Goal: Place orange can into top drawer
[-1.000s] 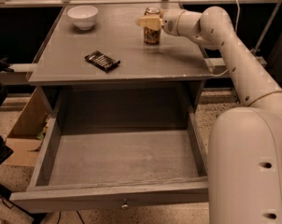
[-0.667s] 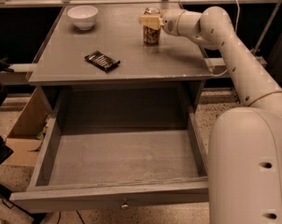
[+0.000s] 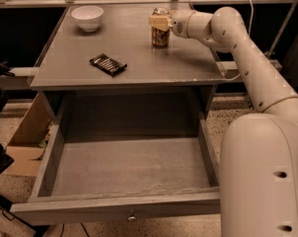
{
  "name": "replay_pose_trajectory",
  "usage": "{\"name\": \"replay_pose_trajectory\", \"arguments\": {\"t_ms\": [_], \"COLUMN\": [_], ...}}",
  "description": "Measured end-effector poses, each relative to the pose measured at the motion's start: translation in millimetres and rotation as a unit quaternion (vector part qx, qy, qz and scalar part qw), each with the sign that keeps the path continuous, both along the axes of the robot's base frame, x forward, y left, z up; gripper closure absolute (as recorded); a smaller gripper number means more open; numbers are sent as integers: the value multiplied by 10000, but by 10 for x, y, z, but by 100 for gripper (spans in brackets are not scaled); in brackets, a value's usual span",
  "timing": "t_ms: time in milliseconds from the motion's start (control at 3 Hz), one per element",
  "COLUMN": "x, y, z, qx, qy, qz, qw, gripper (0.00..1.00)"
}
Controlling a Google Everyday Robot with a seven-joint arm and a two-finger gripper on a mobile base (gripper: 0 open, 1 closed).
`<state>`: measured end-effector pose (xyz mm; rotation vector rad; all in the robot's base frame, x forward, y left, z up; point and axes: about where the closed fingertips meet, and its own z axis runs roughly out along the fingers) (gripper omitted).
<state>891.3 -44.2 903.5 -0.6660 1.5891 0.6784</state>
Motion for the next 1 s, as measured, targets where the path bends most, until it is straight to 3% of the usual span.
{"name": "replay_pose_trajectory", "arguments": {"t_ms": [333, 1000], "x": [-184, -1060], "y": [-95, -435], "z": [281, 1184], "qx": [-23, -499], "qy": [-128, -694], "qz": [109, 168], "qw": [9999, 9962], "gripper": [100, 100]}}
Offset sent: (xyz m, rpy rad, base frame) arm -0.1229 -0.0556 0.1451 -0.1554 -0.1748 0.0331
